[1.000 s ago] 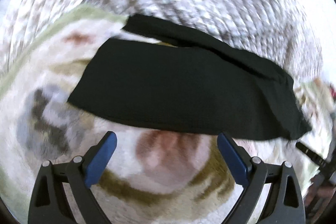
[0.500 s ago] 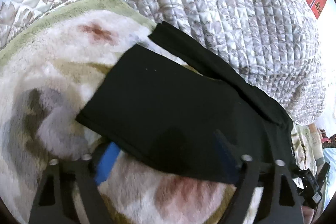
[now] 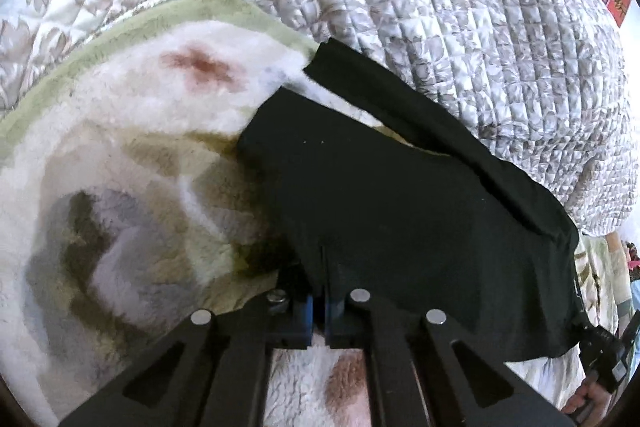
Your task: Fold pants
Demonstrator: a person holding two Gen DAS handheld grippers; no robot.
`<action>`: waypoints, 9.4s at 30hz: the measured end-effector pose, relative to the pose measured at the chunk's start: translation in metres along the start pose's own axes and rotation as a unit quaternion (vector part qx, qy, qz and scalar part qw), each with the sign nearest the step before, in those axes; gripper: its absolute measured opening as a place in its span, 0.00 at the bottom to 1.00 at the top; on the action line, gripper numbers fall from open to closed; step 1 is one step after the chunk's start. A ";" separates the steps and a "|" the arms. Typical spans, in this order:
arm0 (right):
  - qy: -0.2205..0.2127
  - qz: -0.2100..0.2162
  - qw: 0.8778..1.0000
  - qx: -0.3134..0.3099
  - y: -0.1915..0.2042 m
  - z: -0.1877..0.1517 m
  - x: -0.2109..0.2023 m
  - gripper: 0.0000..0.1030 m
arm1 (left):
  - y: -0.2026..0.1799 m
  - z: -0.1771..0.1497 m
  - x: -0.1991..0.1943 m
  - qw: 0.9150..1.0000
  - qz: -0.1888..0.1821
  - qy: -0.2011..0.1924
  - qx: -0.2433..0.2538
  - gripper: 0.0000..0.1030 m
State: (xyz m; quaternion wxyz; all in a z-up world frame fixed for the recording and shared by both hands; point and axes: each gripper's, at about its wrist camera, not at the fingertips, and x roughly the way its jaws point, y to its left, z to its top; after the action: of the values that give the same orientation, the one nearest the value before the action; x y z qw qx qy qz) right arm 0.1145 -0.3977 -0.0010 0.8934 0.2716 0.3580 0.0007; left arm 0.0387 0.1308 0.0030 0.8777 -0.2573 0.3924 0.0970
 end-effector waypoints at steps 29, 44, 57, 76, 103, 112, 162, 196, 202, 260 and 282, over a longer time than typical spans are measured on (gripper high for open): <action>0.064 -0.016 0.997 0.043 -0.060 -0.056 -0.111 0.03 | 0.017 -0.080 -0.114 0.999 0.009 0.038 0.003 0.07; -0.051 -0.070 0.993 -0.082 -0.004 -0.035 -0.139 0.45 | -0.001 -0.005 -0.075 0.996 0.034 0.036 0.069 0.59; 0.037 0.010 0.980 -0.193 0.069 -0.054 -0.046 0.45 | -0.009 0.009 -0.061 0.978 0.172 -0.032 0.111 0.01; 0.102 0.077 0.958 -0.256 0.134 -0.100 -0.030 0.45 | -0.033 -0.008 -0.039 0.977 0.134 0.026 0.163 0.06; 0.077 0.002 0.960 -0.269 0.117 -0.097 -0.018 0.45 | -0.066 -0.027 -0.050 0.982 0.027 0.065 0.173 0.48; 0.117 0.009 0.952 -0.284 0.120 -0.108 -0.003 0.54 | -0.096 -0.049 -0.046 0.968 0.028 0.069 0.240 0.69; 0.077 0.054 0.894 -0.438 0.172 0.043 0.068 0.66 | -0.228 0.108 0.098 0.949 -0.045 0.015 0.311 0.69; 0.130 0.041 0.856 -0.499 0.183 0.055 0.145 0.08 | -0.232 0.126 0.149 0.934 -0.154 0.011 0.322 0.07; 0.107 0.050 0.858 -0.499 0.186 0.057 0.116 0.08 | -0.226 0.127 0.122 0.933 -0.154 -0.012 0.326 0.07; 0.105 0.063 0.967 -0.223 0.062 -0.101 -0.106 0.46 | -0.085 -0.056 -0.122 0.973 -0.091 -0.007 0.211 0.31; 0.055 0.044 0.985 -0.157 0.041 -0.088 -0.114 0.46 | -0.081 -0.049 -0.105 0.977 -0.085 -0.005 0.195 0.49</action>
State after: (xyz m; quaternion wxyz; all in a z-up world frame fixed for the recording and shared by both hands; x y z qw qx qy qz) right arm -0.0189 -0.3426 0.0397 0.9030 0.1425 0.3898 0.1114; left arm -0.0326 0.0395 0.0835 0.9181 -0.1134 0.3759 -0.0544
